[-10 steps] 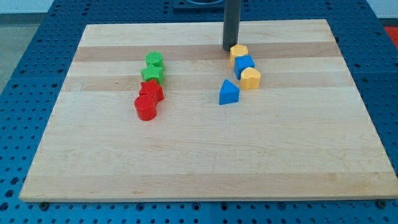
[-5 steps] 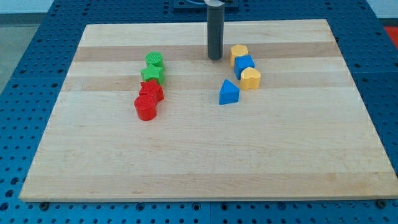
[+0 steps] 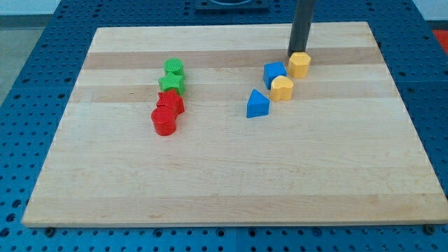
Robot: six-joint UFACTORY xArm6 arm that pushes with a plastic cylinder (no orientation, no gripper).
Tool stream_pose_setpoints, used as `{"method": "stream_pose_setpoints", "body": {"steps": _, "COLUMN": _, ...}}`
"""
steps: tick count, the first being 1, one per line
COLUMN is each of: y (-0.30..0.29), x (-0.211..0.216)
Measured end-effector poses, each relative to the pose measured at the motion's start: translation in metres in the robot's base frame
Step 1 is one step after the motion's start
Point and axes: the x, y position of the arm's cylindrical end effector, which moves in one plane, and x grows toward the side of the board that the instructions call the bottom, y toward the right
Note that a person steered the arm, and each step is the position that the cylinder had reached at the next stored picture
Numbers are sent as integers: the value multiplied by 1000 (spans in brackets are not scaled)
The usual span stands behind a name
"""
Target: Push the yellow hexagon to the right side of the yellow heart
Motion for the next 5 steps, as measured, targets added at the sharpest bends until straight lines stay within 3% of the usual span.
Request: {"method": "stream_pose_setpoints", "body": {"steps": 5, "y": -6, "x": 41}}
